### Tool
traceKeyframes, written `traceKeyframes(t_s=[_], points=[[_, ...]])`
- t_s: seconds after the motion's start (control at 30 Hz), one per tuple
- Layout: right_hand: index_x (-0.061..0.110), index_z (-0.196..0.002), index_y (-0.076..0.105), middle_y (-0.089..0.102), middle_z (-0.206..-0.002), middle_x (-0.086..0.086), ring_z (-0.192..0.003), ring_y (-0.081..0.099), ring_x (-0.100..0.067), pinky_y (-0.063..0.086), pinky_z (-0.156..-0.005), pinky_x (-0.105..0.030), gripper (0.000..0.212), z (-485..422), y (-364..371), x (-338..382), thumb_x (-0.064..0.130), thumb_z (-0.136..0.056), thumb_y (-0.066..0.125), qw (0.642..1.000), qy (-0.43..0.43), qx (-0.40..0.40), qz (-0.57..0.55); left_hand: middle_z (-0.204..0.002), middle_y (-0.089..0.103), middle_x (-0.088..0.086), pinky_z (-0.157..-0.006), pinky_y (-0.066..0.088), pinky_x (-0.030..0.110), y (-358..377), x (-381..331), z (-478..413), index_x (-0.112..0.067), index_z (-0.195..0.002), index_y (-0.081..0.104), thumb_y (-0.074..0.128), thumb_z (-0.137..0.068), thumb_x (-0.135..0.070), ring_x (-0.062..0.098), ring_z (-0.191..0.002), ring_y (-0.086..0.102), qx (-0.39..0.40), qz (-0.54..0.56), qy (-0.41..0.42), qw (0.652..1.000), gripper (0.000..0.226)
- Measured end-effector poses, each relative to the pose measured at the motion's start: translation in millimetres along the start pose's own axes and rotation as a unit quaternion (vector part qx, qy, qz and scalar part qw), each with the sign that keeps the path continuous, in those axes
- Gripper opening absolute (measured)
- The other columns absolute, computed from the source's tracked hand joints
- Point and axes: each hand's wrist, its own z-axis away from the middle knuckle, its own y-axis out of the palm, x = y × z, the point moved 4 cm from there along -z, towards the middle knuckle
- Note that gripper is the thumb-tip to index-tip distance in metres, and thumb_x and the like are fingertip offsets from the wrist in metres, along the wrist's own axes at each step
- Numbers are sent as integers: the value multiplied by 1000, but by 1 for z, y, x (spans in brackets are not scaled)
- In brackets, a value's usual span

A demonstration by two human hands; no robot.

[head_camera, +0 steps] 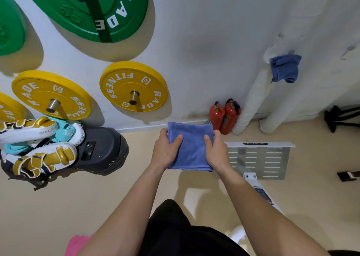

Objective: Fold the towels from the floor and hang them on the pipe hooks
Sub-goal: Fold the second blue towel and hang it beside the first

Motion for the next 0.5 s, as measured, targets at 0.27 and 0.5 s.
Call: traceKeyframes(t_s=[0.27,0.5], points=[[21,-120,49,62,-100,4,-89,61,-19,47,-73,-33,19,-76,-79,17,30,-104,45,996,-9,-81,21,-103,62,-5,-73,45,27,60,-83,-81,-15,-124,50,66,-92,-30,18,-92,61,77,-57,92,991,38],[14,-121,49,63,-104,-2,-100,62,-25,47,-86,-35,29,-168,-165,15,29,-98,58,989,56,-136,-21,-98,62,-7,-63,41,16,144,-167,-158,-15,-122,49,62,-93,-27,7,-82,58,153,-33,118,981,34]])
